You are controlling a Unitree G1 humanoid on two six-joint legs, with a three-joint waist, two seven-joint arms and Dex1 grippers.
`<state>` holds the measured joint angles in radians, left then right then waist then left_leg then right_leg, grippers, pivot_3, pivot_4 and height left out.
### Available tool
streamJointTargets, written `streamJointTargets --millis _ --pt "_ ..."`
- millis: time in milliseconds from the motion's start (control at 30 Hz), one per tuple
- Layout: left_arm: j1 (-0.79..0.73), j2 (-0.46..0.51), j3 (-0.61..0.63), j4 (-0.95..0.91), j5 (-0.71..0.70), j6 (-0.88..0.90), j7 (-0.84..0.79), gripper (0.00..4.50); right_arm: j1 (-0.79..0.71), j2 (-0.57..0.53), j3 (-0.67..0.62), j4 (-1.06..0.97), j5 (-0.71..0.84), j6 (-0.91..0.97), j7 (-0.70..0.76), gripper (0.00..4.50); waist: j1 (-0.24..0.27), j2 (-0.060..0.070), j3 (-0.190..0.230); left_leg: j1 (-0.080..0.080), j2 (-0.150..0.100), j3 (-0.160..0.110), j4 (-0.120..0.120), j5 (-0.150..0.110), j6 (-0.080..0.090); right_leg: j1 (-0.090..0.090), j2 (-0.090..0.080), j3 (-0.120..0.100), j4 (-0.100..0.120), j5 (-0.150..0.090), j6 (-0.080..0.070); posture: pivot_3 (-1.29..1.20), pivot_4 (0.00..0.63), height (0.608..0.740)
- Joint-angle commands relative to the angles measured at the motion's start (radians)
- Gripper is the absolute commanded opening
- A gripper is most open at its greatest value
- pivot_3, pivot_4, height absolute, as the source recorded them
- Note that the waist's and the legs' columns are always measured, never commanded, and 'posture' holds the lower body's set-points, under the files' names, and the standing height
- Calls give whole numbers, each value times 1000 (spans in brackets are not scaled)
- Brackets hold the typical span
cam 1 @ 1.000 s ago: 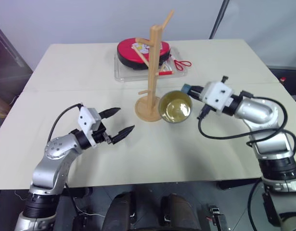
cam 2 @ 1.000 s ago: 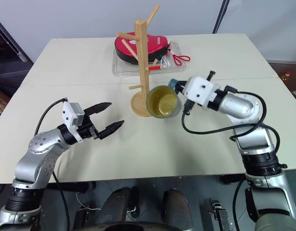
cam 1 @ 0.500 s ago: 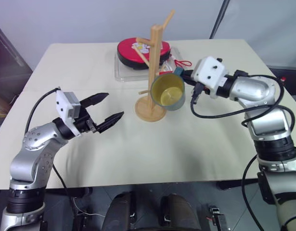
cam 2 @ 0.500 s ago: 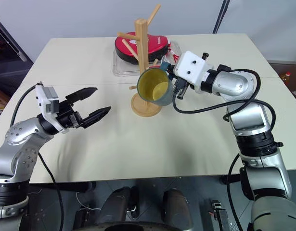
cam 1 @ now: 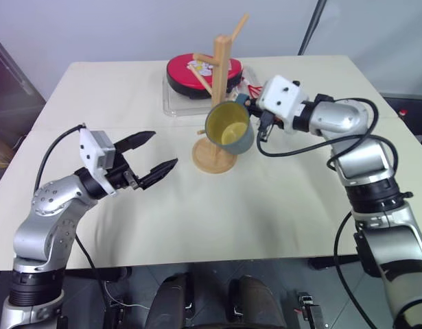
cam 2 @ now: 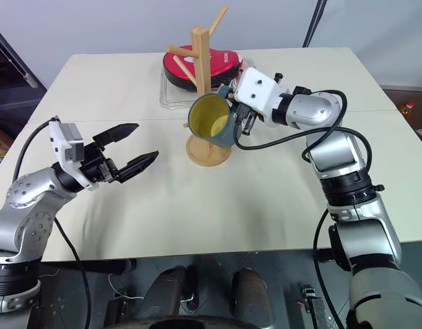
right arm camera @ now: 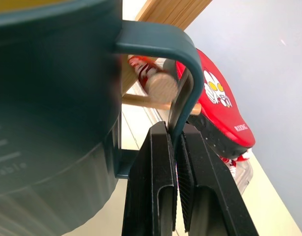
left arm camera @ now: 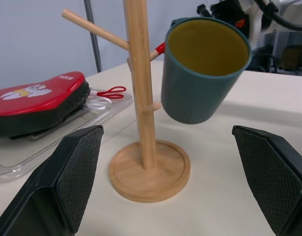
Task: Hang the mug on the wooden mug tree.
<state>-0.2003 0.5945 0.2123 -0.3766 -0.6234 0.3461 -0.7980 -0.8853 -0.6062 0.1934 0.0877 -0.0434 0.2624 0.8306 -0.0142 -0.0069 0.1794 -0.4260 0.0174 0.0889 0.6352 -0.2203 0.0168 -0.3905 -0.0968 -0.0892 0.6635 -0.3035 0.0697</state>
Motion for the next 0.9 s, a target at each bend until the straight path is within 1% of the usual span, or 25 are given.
streamJointTargets --millis 33,167,200,267,300,400,433,633,700,800,900 --pt "-2 -3 11 -46 -20 -2 11 4500 -53 18 2 27 -16 -31 -8 86 0 0 0 0 0 0 0 0 0 0 0 0 0 0 0 0 150 740" --pt "3 -5 14 -54 -20 -1 16 4500 -61 28 5 47 -16 -38 1 86 0 0 0 0 0 0 0 0 0 0 0 0 0 0 0 0 150 740" --pt "3 -5 15 -55 -20 -2 17 4500 -62 30 4 49 -13 -39 3 353 0 0 0 0 0 0 0 0 0 0 0 0 0 0 0 0 150 740" --pt "3 -5 15 -56 -21 -2 19 4500 -63 34 2 51 -11 -41 3 980 0 0 0 0 0 0 0 0 0 0 0 0 0 0 0 0 150 740" --pt "2 -5 14 -57 -21 -2 20 4500 -64 34 1 50 -13 -43 1 1418 0 0 0 0 0 0 0 0 0 0 0 0 0 0 0 0 150 740" --pt "-3 -4 13 -55 -22 0 19 4500 -66 24 -4 41 -31 -57 -14 3012 0 0 0 0 0 0 0 0 0 0 0 0 0 0 0 0 150 740" --pt "-5 -3 13 -52 -23 0 18 4500 -65 18 -5 34 -34 -56 -14 3404 0 0 0 0 0 0 0 0 0 0 0 0 0 0 0 0 150 740" --pt "-13 -9 8 -32 -23 16 29 4500 -8 -72 -87 -74 0 4 -1 3404 5 0 0 0 0 0 0 0 0 0 0 0 0 0 0 0 150 740" --pt "-16 -28 14 -3 -11 16 57 4500 53 -104 -146 -117 41 32 5 3404 7 0 0 0 0 0 0 0 0 0 0 0 -1 0 0 0 150 740" --pt "-25 -61 26 61 43 -15 120 4500 146 -137 -212 -161 82 64 4 3404 5 -1 0 0 0 0 0 0 0 1 -1 0 -1 0 0 0 150 740" --pt "-7 -107 39 145 97 -67 182 4500 288 -74 -351 -158 188 98 -62 3404 2 -1 0 0 0 0 0 0 0 1 0 0 -1 0 0 0 150 740"
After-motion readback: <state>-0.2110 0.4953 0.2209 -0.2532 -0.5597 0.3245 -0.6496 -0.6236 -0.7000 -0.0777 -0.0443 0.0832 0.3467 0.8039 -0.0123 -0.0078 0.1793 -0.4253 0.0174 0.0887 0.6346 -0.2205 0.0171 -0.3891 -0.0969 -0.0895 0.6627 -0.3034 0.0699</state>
